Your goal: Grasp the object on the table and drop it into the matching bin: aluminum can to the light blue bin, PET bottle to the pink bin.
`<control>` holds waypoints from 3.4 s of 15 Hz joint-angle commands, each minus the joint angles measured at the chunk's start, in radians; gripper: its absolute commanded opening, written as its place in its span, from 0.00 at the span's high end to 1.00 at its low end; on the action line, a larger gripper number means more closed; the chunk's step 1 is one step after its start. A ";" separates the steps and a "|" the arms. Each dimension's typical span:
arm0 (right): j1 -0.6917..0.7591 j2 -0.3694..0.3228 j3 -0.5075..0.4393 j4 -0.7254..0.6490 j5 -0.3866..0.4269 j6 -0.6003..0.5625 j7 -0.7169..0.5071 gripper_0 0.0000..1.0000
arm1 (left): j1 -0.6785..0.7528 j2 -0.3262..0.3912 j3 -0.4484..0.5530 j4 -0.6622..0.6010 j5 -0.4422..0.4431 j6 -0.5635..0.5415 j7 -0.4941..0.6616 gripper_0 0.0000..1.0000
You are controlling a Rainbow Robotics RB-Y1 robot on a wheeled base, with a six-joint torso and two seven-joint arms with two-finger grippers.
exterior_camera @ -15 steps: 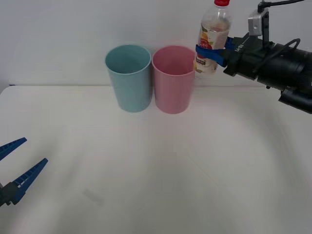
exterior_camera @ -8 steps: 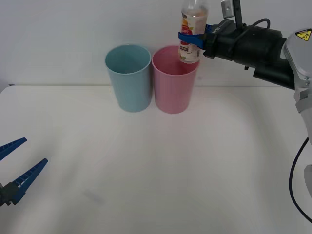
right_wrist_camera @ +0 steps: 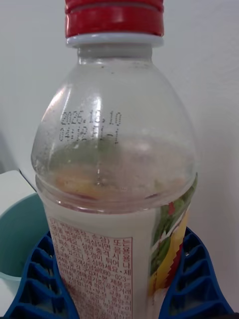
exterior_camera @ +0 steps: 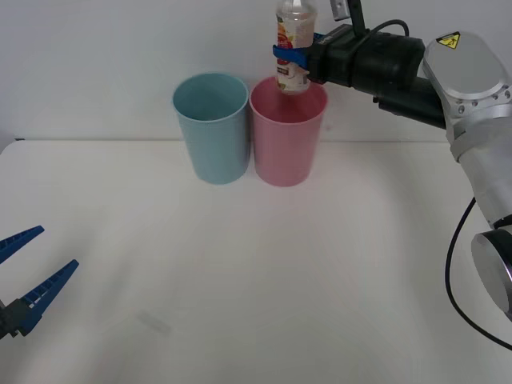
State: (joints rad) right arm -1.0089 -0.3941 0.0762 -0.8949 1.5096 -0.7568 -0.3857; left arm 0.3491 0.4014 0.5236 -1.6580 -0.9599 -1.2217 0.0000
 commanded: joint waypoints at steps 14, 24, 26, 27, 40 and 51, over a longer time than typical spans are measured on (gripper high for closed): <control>0.024 0.001 0.001 -0.012 -0.065 0.019 0.073 0.00 | 0.000 0.000 0.000 0.000 0.000 0.000 0.000 0.00; 0.366 -0.061 -0.062 -0.437 -0.065 0.008 0.080 0.00 | 0.000 0.000 0.000 0.000 0.000 0.000 0.000 0.00; 0.489 -0.088 -0.084 -0.561 -0.063 -0.003 0.085 0.00 | 0.000 0.000 0.000 0.000 0.000 0.000 0.000 0.00; 0.543 -0.098 -0.092 -0.610 -0.065 -0.004 0.087 0.00 | 0.000 0.000 0.000 0.000 0.000 0.000 0.000 0.00; 1.259 -0.118 -0.411 -0.952 -0.258 -0.171 0.521 0.00 | 0.000 0.000 0.000 0.000 0.000 0.000 0.000 0.00; 1.498 -0.012 -0.608 -0.957 -0.370 -0.417 0.619 0.00 | 0.000 0.000 0.000 0.000 0.000 0.000 0.000 0.00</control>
State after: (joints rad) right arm 0.4746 -0.4068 -0.5321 -1.8519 1.1519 -1.1717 0.2359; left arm 0.3491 0.4014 0.5236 -1.6581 -0.9599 -1.2217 0.0000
